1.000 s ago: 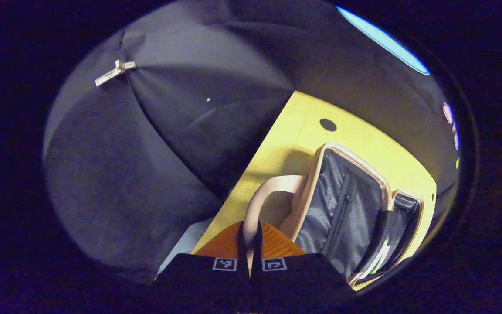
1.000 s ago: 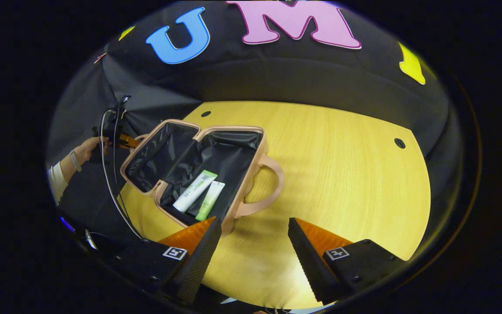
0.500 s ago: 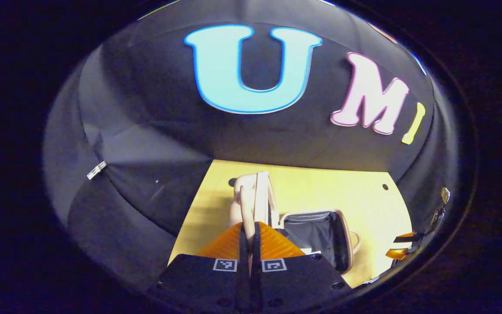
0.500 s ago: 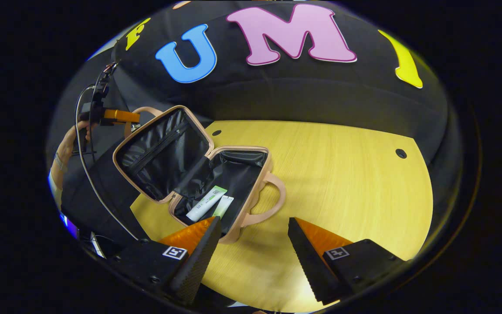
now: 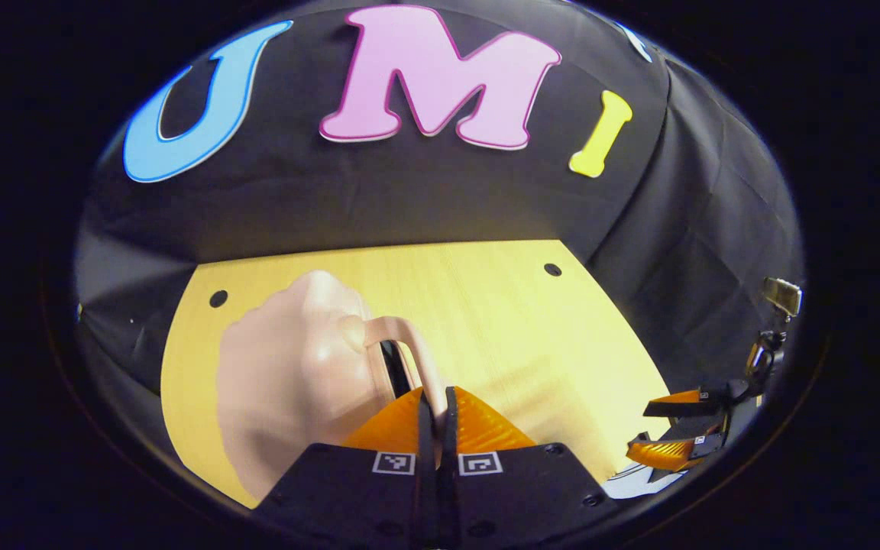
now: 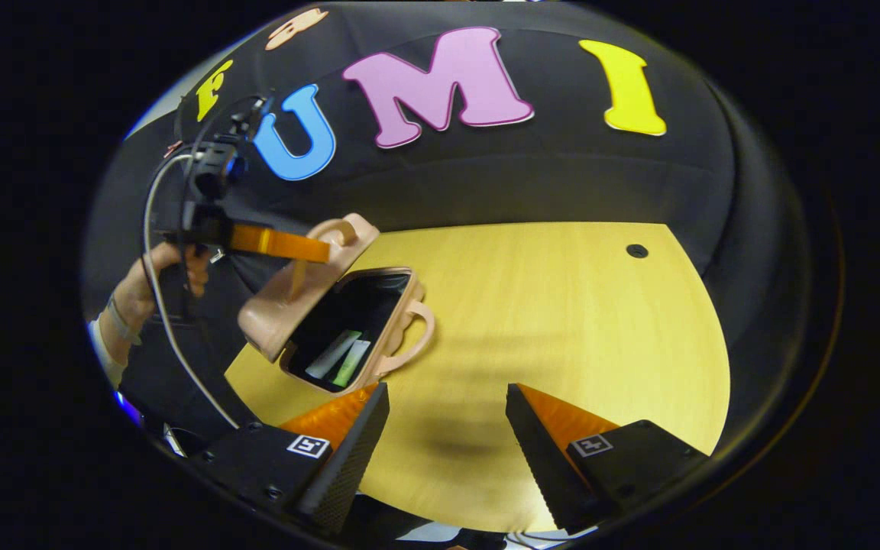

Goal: First open the suitcase, pack the skin care products into it, and then close the suitcase.

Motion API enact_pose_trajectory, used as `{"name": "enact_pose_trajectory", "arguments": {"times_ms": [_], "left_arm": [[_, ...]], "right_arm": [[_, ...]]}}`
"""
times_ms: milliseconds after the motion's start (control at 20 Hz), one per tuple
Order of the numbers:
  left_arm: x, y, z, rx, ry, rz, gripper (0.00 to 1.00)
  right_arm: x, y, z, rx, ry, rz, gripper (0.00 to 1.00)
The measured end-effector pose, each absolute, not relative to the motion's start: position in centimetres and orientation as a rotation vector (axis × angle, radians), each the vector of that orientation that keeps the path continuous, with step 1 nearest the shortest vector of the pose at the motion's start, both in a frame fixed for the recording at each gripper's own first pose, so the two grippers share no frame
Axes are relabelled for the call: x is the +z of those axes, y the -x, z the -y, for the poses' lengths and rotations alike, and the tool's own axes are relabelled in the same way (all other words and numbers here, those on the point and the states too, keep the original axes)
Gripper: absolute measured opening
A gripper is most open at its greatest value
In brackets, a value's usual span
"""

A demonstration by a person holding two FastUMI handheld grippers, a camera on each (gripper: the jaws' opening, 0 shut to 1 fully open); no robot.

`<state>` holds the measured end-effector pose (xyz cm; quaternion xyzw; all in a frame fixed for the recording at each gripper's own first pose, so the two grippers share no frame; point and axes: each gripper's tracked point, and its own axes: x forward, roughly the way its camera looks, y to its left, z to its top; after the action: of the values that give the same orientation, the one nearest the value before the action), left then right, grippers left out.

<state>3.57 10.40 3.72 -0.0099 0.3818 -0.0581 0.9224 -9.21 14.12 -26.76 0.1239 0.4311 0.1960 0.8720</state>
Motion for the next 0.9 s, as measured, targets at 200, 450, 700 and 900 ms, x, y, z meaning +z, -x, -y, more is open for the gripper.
{"name": "enact_pose_trajectory", "arguments": {"times_ms": [200,450,700,900], "left_arm": [[-5.2,-3.4,-7.5,-0.092,-0.048,-0.938,0.06],[-8.6,-3.2,-6.5,-0.046,-0.247,-0.972,0.18],[-0.5,-1.6,-3.4,-0.003,-0.237,-0.751,0.3],[9.5,3.1,2.6,-0.016,-0.24,-0.469,0.51]], "right_arm": [[-25.7,11.3,-9.0,0.342,-0.267,-0.878,0.98],[-24.5,13.1,-3.5,0.323,-0.241,-0.855,0.98],[-22.2,12.2,-0.5,0.373,-0.145,-0.761,0.98],[-18.1,10.4,-0.5,0.425,-0.111,-0.605,0.98]]}}
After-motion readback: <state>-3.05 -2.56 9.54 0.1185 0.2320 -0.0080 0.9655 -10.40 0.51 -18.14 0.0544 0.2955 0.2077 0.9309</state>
